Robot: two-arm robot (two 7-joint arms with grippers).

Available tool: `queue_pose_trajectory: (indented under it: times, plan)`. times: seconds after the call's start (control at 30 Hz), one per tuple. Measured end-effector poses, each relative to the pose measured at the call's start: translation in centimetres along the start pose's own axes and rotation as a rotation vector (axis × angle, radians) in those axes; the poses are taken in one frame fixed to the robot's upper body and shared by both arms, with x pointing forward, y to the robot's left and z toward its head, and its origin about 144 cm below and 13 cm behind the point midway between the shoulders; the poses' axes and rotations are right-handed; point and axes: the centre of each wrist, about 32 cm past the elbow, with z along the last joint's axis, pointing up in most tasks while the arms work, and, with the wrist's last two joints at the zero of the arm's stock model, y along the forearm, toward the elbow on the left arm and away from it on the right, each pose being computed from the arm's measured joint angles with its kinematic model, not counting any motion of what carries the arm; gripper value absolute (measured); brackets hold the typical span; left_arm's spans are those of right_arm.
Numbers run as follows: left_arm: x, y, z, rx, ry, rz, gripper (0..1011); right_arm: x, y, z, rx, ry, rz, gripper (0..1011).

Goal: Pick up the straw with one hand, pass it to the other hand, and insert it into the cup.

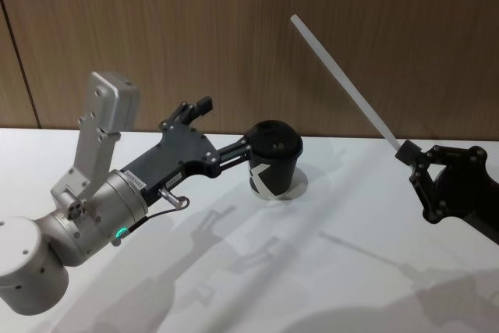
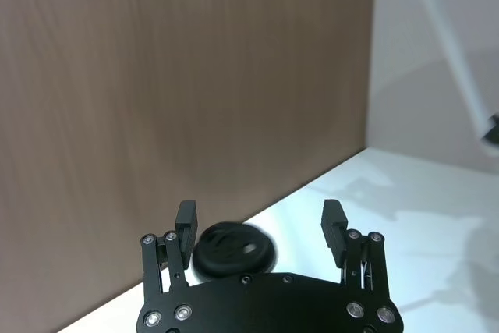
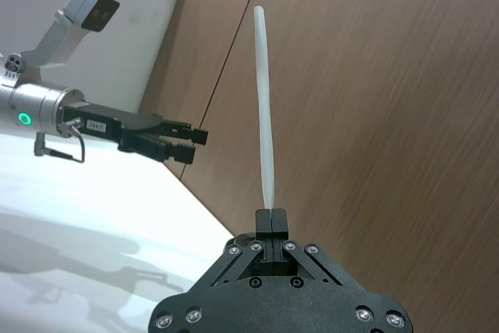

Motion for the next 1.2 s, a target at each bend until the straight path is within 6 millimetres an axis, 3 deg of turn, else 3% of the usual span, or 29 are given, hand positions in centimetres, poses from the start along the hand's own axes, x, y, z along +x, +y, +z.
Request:
queue_pose_trajectory:
  times: [0.53,1.2]
  plan:
    - [1.0,-0.9,0.5,-0.14,0.226,-0.185,1000,0.0,0.0,0.0,0.0,0.001,0.0,1]
    - [1.2,-4.7,-0.5,-0.267,0.402,-0.364,1000,0.0,0.0,0.0,-0.001,0.001,0.0,1]
